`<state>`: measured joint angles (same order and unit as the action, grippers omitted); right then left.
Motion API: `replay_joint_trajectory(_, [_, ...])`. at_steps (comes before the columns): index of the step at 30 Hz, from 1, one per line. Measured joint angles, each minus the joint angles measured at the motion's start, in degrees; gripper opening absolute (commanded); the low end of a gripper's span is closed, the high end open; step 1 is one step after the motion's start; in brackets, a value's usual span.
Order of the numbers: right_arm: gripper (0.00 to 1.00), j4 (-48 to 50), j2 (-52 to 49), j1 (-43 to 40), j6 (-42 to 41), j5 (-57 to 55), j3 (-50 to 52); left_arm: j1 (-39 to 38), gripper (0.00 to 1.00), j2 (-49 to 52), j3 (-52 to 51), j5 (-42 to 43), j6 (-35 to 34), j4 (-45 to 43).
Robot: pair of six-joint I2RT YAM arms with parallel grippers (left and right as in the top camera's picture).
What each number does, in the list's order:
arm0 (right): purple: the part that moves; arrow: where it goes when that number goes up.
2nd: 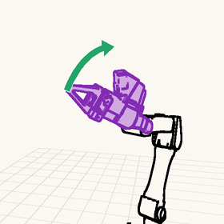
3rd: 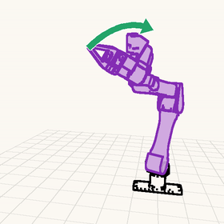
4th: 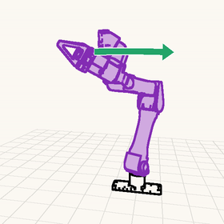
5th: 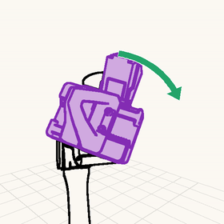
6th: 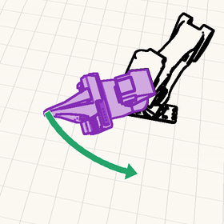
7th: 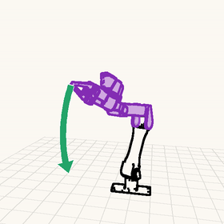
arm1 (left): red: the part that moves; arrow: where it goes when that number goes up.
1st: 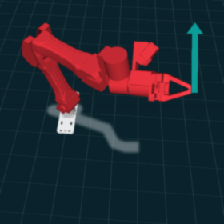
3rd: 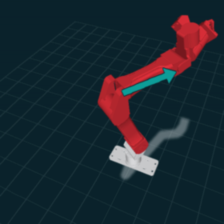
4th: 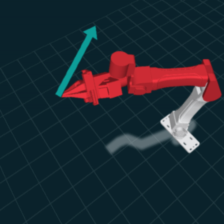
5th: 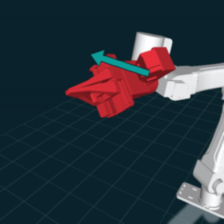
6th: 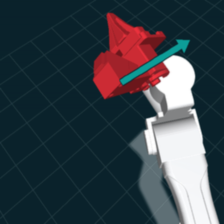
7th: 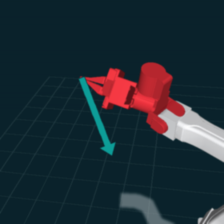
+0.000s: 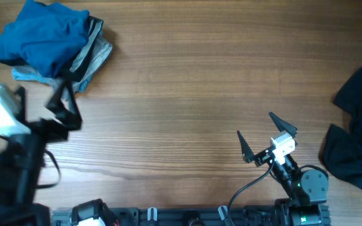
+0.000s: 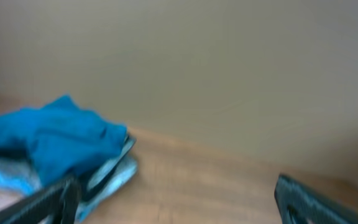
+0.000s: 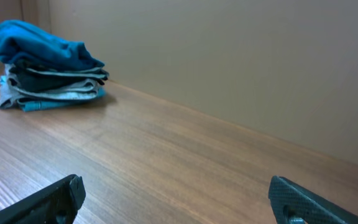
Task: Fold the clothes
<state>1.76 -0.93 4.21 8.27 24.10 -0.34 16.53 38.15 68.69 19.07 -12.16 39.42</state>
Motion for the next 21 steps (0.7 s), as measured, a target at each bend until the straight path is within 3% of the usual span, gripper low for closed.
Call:
replay_joint_trajectory(4, [1.00, 0.0, 0.0, 0.0, 0.0, -0.2, 0.0, 0.0, 1.00, -13.2, -21.2, -0.4, -0.9, -15.2])
replay_joint_trajectory(11, [1.00, 0.0, 0.0, 0.0, 0.0, -0.2, 0.0, 0.0, 1.00, -34.0, -45.8, -0.8, -1.5, -25.8])
replay_joint_trajectory(19, [1.00, 0.0, 0.0, 0.0, 0.0, -0.2, 0.0, -3.7, 1.00, -37.3, -64.9, -0.8, -3.3, -49.9])
replay_joint_trajectory(21, [1.00, 0.0, 0.0, 0.0, 0.0, -0.2, 0.0, -4.7, 1.00, -37.4, -67.4, -1.0, -3.3, -49.2])
